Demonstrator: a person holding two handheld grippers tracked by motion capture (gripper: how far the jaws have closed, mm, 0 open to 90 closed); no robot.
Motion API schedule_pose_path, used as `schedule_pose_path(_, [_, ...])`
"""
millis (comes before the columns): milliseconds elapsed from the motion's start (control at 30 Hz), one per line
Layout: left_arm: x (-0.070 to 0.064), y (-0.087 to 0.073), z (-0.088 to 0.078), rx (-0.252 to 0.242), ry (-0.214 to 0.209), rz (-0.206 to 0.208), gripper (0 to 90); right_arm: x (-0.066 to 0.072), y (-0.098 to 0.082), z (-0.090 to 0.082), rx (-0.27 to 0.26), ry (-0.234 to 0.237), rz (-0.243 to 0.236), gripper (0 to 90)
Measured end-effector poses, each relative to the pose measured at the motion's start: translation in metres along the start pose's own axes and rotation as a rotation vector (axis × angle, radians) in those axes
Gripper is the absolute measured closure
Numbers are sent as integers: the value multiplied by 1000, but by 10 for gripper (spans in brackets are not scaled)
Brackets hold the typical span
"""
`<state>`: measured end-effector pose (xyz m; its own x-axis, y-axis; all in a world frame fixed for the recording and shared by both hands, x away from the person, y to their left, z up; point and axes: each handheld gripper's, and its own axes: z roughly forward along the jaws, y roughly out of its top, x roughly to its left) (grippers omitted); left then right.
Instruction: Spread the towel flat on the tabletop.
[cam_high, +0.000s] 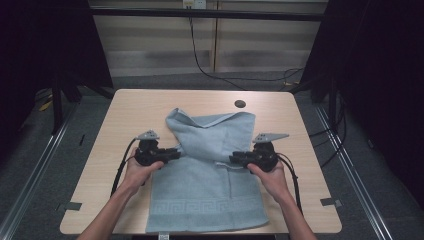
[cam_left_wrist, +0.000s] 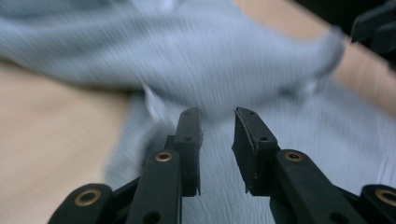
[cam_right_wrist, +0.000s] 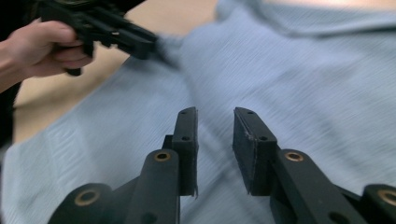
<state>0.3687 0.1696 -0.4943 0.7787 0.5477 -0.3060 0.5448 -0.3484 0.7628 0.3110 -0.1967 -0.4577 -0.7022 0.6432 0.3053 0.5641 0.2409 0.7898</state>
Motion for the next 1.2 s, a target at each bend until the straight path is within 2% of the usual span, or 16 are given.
schedule_pose_path(67, [-1, -6, 9, 40, -4, 4, 691, 4, -12, 7, 27, 11, 3, 731])
schedule_pose_path(100, [-2, -8, 12, 52, 12, 18, 687, 5, -17, 12, 48, 16, -3, 733])
schedule_pose_path(200, [-4, -10, 14, 60, 31, 49, 697, 4, -24, 22, 110, 19, -1, 744])
schedule_pose_path(267, [-5, -13, 12, 59, 46, 94, 722, 1, -28, 28, 139, -45, -17, 726])
schedule_pose_path(333, [-4, -17, 7, 51, 41, 85, 727, -4, -33, 28, 151, -99, -35, 721])
schedule_pose_path(400, [-3, -22, 0, 52, 37, 74, 735, -7, -37, 25, 163, -106, -26, 721])
schedule_pose_path(467, [-6, -27, -6, 57, 41, 82, 737, -8, -43, 20, 144, -91, 3, 721])
schedule_pose_path(567, [-15, -33, -13, 72, 17, 93, 736, -1, -54, 11, 140, -51, 24, 721])
schedule_pose_path(633, [-21, -38, -16, 72, 3, 90, 735, 8, -60, 6, 148, -41, 11, 720])
schedule_pose_path(767, [-38, -48, -24, 104, -21, 114, 724, 29, -70, -3, 176, -4, 1, 720])
schedule_pose_path(833, [-46, -54, -29, 110, -45, 109, 720, 41, -78, -7, 186, 39, 6, 720])
schedule_pose_path(933, [-55, -63, -39, 133, -97, 92, 716, 53, -86, -14, 200, 65, 3, 673])
schedule_pose_path(1000, [-60, -65, -43, 140, -100, 96, 695, 59, -86, -20, 180, 76, -24, 647])
schedule_pose_path(1067, [-61, -65, -47, 109, -119, 77, 666, 59, -78, -31, 103, 61, -23, 648])
schedule_pose_path(1133, [-60, -58, -50, 66, -107, 79, 653, 52, -66, -40, 29, 28, -13, 654])
schedule_pose_path(1200, [-54, -51, -53, 11, -83, 58, 649, 39, -56, -44, -2, -16, 0, 653])
